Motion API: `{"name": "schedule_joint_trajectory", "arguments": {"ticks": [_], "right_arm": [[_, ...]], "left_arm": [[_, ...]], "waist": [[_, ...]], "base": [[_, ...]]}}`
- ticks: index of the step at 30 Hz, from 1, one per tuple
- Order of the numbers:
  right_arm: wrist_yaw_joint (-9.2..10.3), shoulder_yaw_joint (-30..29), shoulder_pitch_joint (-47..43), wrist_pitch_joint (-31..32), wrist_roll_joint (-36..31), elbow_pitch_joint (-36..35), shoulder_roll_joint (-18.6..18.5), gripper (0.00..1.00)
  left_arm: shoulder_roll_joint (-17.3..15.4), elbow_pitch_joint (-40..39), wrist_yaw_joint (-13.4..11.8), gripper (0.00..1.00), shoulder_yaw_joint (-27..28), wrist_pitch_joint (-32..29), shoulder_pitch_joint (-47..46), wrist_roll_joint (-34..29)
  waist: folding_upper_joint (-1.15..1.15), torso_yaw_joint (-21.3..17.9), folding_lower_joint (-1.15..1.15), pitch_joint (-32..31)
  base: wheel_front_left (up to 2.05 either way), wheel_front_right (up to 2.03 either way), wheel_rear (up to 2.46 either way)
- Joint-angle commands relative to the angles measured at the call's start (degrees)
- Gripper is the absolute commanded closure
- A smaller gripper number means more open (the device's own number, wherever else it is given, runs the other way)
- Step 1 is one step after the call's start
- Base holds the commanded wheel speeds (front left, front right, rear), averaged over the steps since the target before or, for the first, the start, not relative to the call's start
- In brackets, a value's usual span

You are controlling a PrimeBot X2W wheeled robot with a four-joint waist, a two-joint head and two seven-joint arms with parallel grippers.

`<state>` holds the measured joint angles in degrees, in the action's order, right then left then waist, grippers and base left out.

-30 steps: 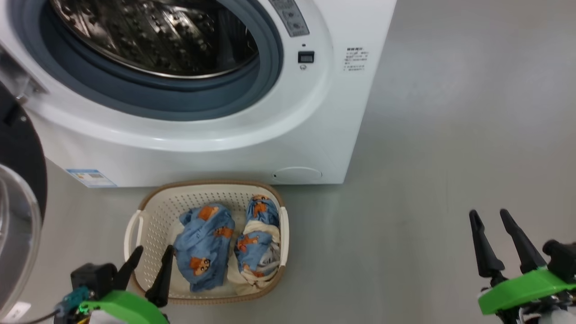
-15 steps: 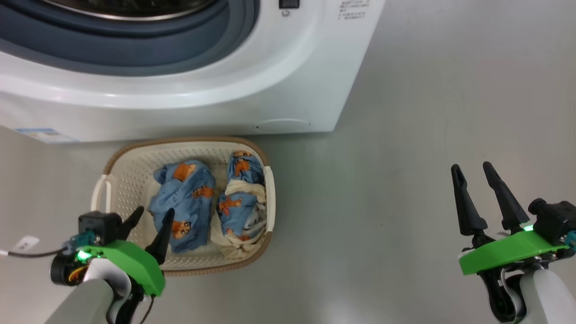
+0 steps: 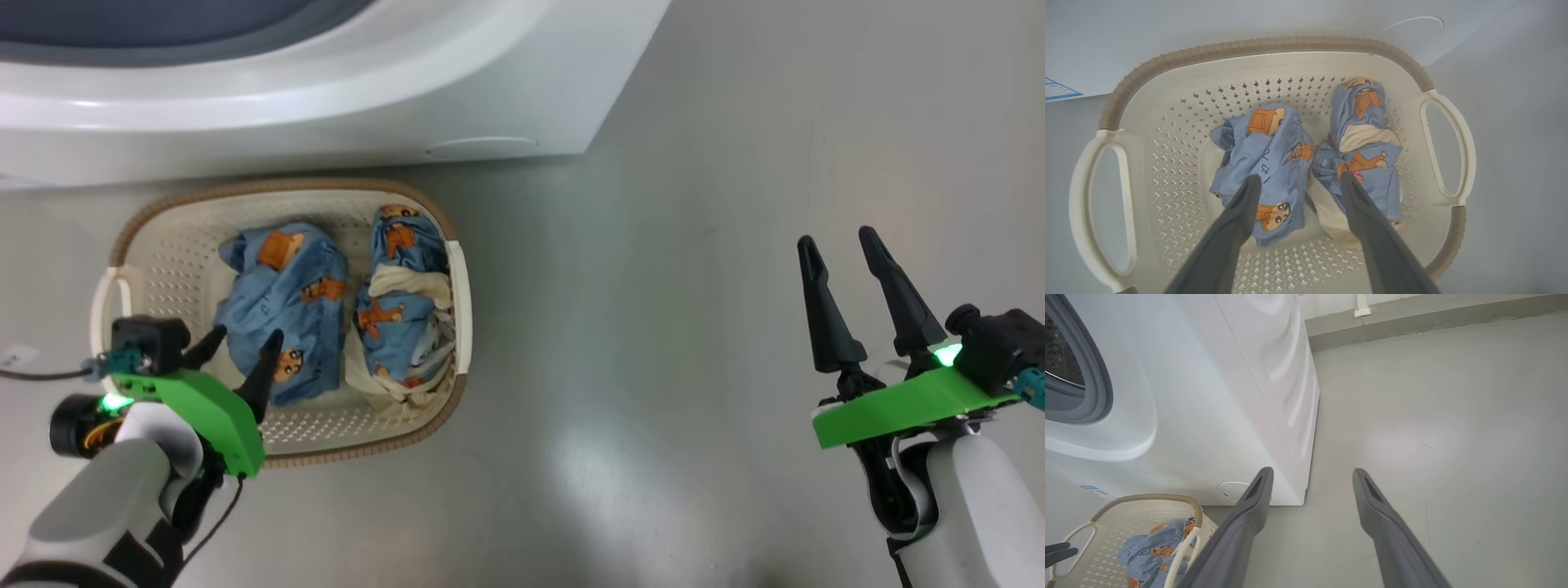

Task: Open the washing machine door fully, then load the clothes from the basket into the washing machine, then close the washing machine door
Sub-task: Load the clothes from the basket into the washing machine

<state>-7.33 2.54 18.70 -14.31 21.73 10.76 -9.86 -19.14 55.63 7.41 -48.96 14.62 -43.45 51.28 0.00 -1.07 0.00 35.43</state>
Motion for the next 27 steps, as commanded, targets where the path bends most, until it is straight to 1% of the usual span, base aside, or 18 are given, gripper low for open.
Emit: {"name": "schedule_joint_trajectory", "arguments": {"ticks": [1,5,11,15,19,27], "right_arm": [[-0.16,1.39,-0.14,-0.69,-0.4,-1.52,0.07,0.0],[-0.16,1.7,0.79,-0.69,-0.8,-1.99,0.26,0.0],[-0.16,2.34,1.67,-0.69,-1.26,-2.66,0.42,0.0],[-0.16,2.36,1.1,-0.69,-1.56,-3.3,0.5,0.0],[-0.16,2.38,0.51,-0.69,-1.62,-3.72,0.52,0.0],[-0.16,3.24,1.3,-0.69,-2.28,-4.88,0.62,0.0]], "left_arm": [[-2.83,0.54,0.08,0.0,0.46,0.05,-1.23,0.96],[-3.23,2.53,0.08,0.0,-2.07,-0.55,-4.04,3.91],[-4.15,4.36,0.08,0.0,-5.96,-0.96,-7.33,6.66],[-4.32,5.53,0.08,0.0,-8.41,-1.09,-8.54,8.19],[-4.24,6.41,0.08,0.0,-9.61,-1.32,-9.16,9.64],[-4.66,7.13,0.08,0.0,-12.42,-1.59,-12.53,12.43]], "waist": [[0.0,-0.69,0.0,2.52],[0.0,-0.84,0.0,4.34],[0.0,-1.45,0.0,6.71],[0.0,-1.66,0.0,7.2],[0.0,-1.78,0.0,7.53],[0.0,-1.61,0.0,10.28]], "base": [[0.0,0.0,0.0],[0.0,0.0,0.0],[0.0,0.0,0.0],[0.0,0.0,0.0],[0.0,0.0,0.0],[0.0,0.0,0.0]]}}
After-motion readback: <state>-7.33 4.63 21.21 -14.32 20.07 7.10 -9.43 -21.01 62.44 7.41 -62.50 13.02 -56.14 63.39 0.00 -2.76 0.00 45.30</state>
